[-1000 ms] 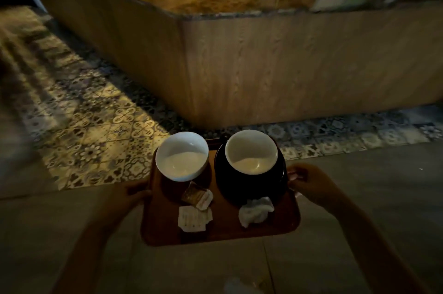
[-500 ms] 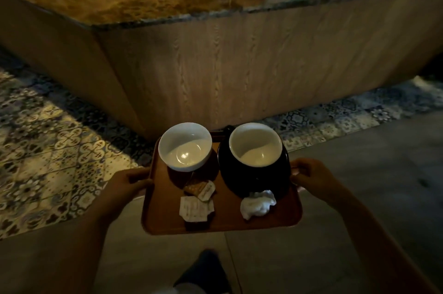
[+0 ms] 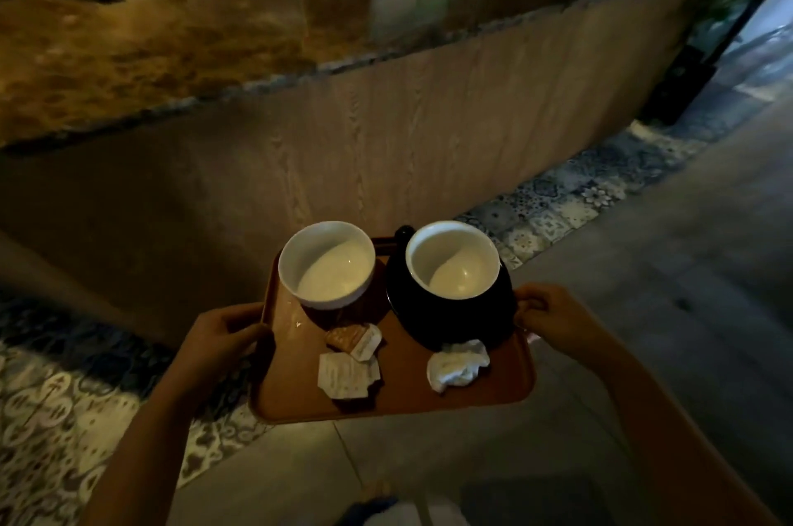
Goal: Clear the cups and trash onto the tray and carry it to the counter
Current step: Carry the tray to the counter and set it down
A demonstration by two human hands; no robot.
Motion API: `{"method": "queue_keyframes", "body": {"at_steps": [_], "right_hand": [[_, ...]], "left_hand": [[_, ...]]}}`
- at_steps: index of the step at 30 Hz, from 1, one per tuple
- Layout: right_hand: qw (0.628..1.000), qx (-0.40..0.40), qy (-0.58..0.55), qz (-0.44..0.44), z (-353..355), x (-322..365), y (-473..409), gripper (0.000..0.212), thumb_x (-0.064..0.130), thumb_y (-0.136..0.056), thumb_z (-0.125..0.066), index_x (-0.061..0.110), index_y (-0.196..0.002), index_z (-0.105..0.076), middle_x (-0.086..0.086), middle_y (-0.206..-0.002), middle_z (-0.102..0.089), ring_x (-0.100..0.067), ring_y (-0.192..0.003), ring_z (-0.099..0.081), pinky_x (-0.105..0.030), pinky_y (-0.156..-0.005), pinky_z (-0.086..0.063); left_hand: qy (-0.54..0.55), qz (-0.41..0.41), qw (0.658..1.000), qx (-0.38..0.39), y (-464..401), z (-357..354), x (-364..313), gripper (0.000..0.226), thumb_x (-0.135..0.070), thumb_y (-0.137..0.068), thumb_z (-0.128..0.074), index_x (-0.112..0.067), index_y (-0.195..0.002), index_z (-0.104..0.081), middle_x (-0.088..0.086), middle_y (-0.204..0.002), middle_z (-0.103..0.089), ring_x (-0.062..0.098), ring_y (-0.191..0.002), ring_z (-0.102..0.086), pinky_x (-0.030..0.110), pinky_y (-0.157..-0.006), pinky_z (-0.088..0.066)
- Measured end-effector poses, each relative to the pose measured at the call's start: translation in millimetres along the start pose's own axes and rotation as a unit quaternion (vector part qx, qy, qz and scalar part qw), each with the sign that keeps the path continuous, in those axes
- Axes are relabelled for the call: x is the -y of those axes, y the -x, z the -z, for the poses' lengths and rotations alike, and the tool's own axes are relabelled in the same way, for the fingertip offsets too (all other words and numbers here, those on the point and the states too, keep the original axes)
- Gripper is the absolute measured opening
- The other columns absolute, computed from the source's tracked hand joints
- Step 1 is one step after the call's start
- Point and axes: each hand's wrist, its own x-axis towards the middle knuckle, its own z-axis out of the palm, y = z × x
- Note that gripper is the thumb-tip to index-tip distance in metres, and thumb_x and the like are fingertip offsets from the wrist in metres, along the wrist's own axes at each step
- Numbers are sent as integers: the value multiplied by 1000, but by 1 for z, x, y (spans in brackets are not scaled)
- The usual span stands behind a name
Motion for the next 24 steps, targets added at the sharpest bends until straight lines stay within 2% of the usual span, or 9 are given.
{"method": "queue_keyframes", "body": {"at_steps": [2, 4, 9, 13, 15, 18, 20, 22, 24], "right_hand": [[1000, -5, -13, -9, 12, 0, -21, 17, -13, -81, -53, -3, -92, -60, -19, -74, -62, -10, -58, -63, -17, -53, -51], [1000, -3, -23, -16, 26, 0, -41, 19, -13, -81, -52, 1, -92, -59, -13, -69, -61, -2, -51, -62, -13, -48, -50], [1000, -6, -28, -9, 70, -8, -106, 21, -15, -81, -51, -2, -95, -60, -10, -65, -60, 2, -47, -61, -9, -45, -47], [1000, -2, -10, -1, 120, -23, -170, 17, -13, -80, -52, -8, -94, -60, -19, -73, -62, -9, -56, -63, -12, -47, -51], [1000, 8, 1, 12, 150, -22, -201, 18, -12, -79, -52, 0, -86, -63, -18, -72, -63, -11, -58, -62, -15, -49, -52], [999, 22, 8, 29, 194, -15, -240, 31, -11, -79, -53, 19, -73, -61, -8, -67, -62, -11, -61, -63, -18, -54, -51], [998, 31, 18, 42, 223, -11, -268, 29, -9, -79, -55, 20, -75, -60, -8, -71, -63, -16, -67, -62, -18, -55, -50], [998, 32, 22, 57, 248, -7, -297, 28, -9, -79, -56, 19, -75, -59, -6, -72, -63, -16, -68, -61, -13, -50, -49], [997, 34, 27, 66, 268, -7, -324, 25, -8, -80, -56, 16, -76, -62, -8, -74, -65, -12, -66, -61, -10, -46, -48]], "left_hand": [[-5, 0, 1000, 7, -26, -11, -16, 35, -1, -82, -61, -35, -78, -68, -7, -82, -71, 14, -80, -66, 33, -70, -50], [-11, 3, 1000, 18, -51, -22, -30, 33, -2, -81, -61, -34, -80, -68, -3, -86, -71, 18, -83, -66, 37, -75, -50], [-13, -2, 1000, 18, -110, -62, -63, 33, 0, -81, -60, -31, -82, -70, -4, -77, -76, 21, -82, -69, 37, -71, -52], [13, 8, 1000, 8, -159, -104, -87, 28, 0, -81, -60, -21, -93, -74, 13, -90, -75, 34, -86, -69, 54, -81, -53], [22, 13, 1000, -5, -180, -127, -102, 28, 1, -81, -59, -18, -96, -74, 16, -92, -74, 35, -87, -69, 57, -83, -52], [34, 21, 999, -20, -207, -160, -129, 28, 3, -81, -58, -15, -97, -73, 17, -93, -74, 35, -88, -69, 58, -84, -52], [41, 25, 999, -27, -225, -181, -147, 28, 3, -81, -57, -14, -96, -73, 17, -93, -73, 35, -88, -69, 56, -83, -53], [40, 20, 998, -43, -242, -202, -168, 28, 5, -82, -55, -15, -92, -72, 13, -87, -73, 25, -81, -70, 44, -74, -56], [27, -2, 998, -54, -260, -217, -188, 30, 5, -82, -56, -19, -91, -71, 3, -83, -72, 14, -74, -68, 31, -69, -54]]}}
